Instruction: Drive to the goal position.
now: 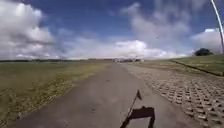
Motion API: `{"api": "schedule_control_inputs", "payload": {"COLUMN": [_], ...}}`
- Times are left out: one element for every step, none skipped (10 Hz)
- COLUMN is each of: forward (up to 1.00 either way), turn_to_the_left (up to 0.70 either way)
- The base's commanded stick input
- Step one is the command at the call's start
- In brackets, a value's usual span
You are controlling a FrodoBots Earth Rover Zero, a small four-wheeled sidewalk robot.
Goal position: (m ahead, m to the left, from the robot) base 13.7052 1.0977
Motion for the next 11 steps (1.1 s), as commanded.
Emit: {"api": "schedule_control_inputs", "payload": {"forward": [0.85, 0.85, 0.85, 0.85, 0.85, 0.85, 0.85, 0.85, 0.85, 0.85, 0.85], "turn_to_the_left": [0.00, 0.00, 0.00, 0.00, 0.00, 0.00, 0.00, 0.00, 0.00, 0.00, 0.00]}}
